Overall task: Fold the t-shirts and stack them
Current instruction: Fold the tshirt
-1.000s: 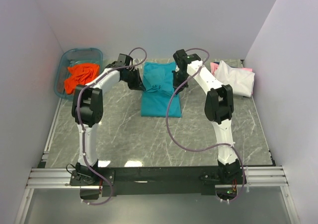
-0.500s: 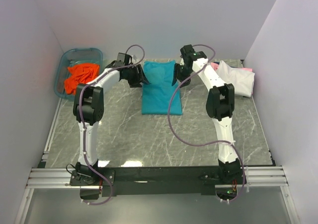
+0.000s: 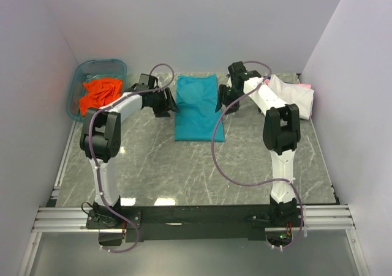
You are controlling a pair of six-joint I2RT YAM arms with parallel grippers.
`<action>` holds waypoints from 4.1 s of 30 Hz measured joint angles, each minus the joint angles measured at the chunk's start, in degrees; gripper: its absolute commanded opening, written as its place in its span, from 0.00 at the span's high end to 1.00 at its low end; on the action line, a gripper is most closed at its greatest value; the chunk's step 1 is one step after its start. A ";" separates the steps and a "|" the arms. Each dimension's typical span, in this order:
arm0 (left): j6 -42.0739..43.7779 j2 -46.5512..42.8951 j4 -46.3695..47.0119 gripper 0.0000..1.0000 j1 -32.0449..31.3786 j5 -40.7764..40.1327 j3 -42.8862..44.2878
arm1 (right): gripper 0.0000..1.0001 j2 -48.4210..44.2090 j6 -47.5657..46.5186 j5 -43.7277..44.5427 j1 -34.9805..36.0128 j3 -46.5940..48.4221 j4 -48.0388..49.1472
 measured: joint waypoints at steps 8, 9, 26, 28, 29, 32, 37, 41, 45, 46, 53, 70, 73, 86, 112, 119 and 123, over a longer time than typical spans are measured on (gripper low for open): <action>-0.07 -5.16 1.88 0.38 -1.05 0.26 -10.80 | 0.49 -6.69 0.07 -1.90 0.17 -17.40 4.57; -0.09 -5.60 2.03 0.39 -1.36 0.26 -11.85 | 0.50 -7.39 0.09 -1.99 0.24 -19.21 5.01; -2.60 -9.49 4.85 0.41 -4.61 0.15 -20.28 | 0.55 -10.67 0.94 -2.32 2.93 -31.04 10.25; -2.75 -9.49 4.85 0.42 -5.01 0.09 -20.35 | 0.55 -10.78 0.98 -2.25 3.02 -31.21 10.43; -2.80 -9.49 4.85 0.42 -5.18 -0.02 -20.37 | 0.56 -10.78 1.03 -2.23 3.02 -31.23 10.47; -3.04 -9.51 4.63 0.42 -5.60 -0.68 -20.37 | 0.69 -10.78 1.20 -2.19 3.06 -31.26 10.64; -3.34 -9.53 3.98 0.43 -5.88 -2.56 -20.39 | 0.81 -10.78 1.70 -2.25 3.26 -32.00 11.02; -3.56 -9.53 3.56 0.47 -5.92 -3.34 -20.52 | 0.83 -10.78 1.79 -2.25 3.39 -32.04 11.10; -3.67 -9.53 3.08 0.58 -6.14 -3.54 -20.63 | 0.84 -10.78 1.95 -2.25 3.50 -32.06 11.15; -3.69 -9.53 3.08 0.59 -6.25 -3.61 -20.63 | 0.85 -10.78 1.97 -2.27 3.52 -32.06 11.15; -3.76 -9.53 2.34 0.71 -6.93 -4.42 -20.63 | 0.87 -10.78 1.99 -2.25 3.52 -32.06 11.13; -4.68 -9.57 1.07 1.00 -7.78 -6.38 -21.66 | 1.00 -10.78 1.95 -2.25 3.67 -32.06 10.93; -4.72 -9.92 1.07 1.00 -8.00 -7.30 -21.88 | 1.00 -10.78 1.97 -2.10 3.67 -32.06 10.75; -4.94 -12.39 0.57 1.00 -9.03 -11.82 -23.58 | 1.00 -11.45 2.01 -0.31 3.89 -32.06 9.84; -5.20 -30.71 -12.76 1.00 -12.85 -11.13 -25.11 | 1.00 -34.51 3.23 -0.39 6.21 -42.03 2.69; -7.41 -40.02 -18.80 1.00 -15.39 -8.74 -27.54 | 1.00 -44.50 4.72 -0.28 8.17 -47.34 -2.03; -9.18 -45.18 -22.18 1.00 -16.76 -7.67 -28.37 | 1.00 -49.70 6.08 -0.31 10.10 -48.81 -4.63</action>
